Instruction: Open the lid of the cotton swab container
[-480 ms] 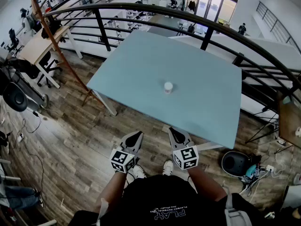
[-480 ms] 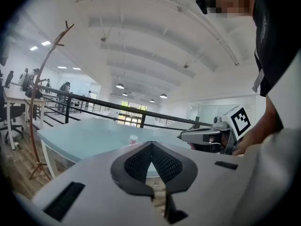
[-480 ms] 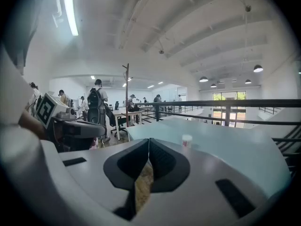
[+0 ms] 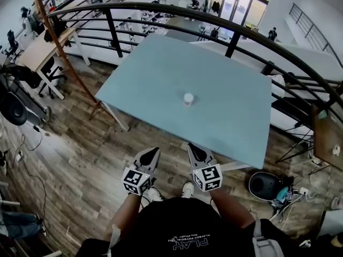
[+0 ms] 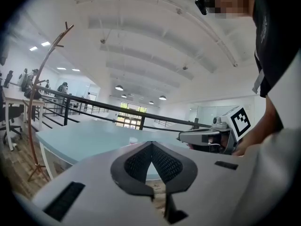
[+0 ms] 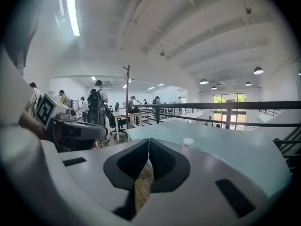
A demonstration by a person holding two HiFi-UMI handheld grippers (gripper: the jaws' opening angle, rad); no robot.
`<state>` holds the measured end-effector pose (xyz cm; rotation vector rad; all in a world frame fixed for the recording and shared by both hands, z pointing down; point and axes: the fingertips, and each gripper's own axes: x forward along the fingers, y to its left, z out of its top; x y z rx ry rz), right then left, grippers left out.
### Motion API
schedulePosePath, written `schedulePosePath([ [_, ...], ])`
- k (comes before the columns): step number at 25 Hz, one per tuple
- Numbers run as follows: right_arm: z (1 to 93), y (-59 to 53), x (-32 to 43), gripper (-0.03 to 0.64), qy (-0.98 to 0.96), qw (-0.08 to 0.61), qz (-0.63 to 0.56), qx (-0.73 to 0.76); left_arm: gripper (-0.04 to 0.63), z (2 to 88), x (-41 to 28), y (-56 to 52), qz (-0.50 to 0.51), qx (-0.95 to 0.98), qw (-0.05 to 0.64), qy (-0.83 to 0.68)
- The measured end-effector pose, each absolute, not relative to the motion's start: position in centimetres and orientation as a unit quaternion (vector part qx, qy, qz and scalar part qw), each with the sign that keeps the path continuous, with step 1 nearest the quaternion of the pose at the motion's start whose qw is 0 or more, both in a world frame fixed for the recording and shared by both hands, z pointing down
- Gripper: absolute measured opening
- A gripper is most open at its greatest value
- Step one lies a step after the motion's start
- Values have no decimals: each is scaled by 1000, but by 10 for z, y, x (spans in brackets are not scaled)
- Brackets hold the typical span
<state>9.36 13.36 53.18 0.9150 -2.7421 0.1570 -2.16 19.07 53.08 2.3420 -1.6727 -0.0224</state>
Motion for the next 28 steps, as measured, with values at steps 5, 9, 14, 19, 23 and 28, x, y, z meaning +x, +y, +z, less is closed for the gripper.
schedulePosePath([
  [5,528,136,86,23,-939,107,55,321,12,529,-33,193,-12,807,126,-576],
  [9,529,140,78,23,-938,108,56,325,12,526,-40,196,-16,809,127,-574],
  [14,532,153,62,23,-933,108,57,337,12,529,-56,209,-15,813,133,-566],
  [19,533,172,42,23,-929,107,57,349,12,528,-78,224,-19,821,120,-558],
  [23,534,185,31,23,-926,106,60,358,12,526,-89,234,-17,826,118,-550],
  [28,534,199,20,23,-924,103,58,365,12,530,-103,246,-17,827,117,-549],
])
